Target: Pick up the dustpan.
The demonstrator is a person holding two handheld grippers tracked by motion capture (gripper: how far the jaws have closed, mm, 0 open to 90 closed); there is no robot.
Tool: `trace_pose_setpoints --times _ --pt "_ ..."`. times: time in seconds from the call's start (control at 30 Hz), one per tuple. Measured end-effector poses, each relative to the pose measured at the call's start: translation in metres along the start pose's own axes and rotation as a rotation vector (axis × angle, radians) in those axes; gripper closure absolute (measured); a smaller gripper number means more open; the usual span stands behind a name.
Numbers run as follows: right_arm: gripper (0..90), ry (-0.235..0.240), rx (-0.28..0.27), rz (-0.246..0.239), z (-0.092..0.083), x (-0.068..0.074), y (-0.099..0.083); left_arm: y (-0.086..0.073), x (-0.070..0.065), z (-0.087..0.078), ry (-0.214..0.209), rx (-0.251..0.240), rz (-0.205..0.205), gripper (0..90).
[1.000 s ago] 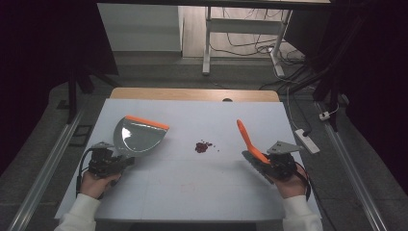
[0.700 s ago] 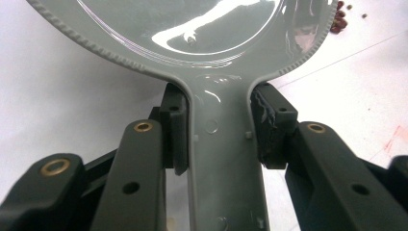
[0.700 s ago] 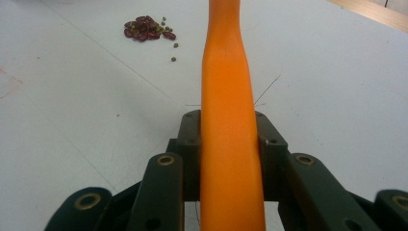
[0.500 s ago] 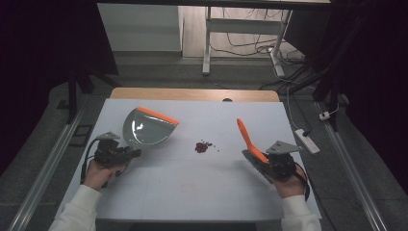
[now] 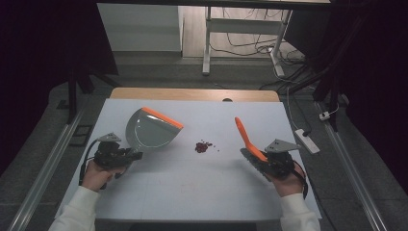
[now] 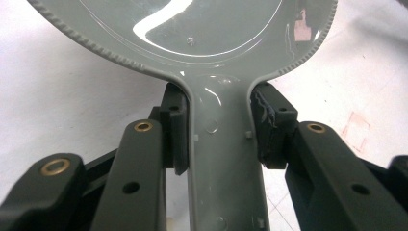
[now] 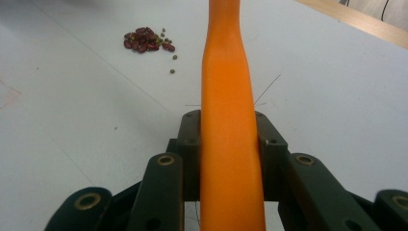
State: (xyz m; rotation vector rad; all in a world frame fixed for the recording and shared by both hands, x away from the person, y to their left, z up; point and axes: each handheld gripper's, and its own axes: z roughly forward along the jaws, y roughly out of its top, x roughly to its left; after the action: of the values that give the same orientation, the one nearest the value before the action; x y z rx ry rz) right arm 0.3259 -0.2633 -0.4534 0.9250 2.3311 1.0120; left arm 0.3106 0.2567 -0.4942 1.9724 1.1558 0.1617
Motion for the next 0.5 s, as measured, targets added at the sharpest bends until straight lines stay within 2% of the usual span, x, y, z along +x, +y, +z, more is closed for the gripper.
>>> trace_pose_setpoints --times 0.13,0.5 --pt "69.9 -0.002 -0.006 0.005 0.001 0.0 0.003 -0.001 -0.002 0.001 -0.009 0.019 0.039 61.8" --pt "69.9 0.007 -0.004 -0.005 0.012 0.003 0.012 0.0 -0.009 0.001 -0.053 0.036 0.096 61.8"
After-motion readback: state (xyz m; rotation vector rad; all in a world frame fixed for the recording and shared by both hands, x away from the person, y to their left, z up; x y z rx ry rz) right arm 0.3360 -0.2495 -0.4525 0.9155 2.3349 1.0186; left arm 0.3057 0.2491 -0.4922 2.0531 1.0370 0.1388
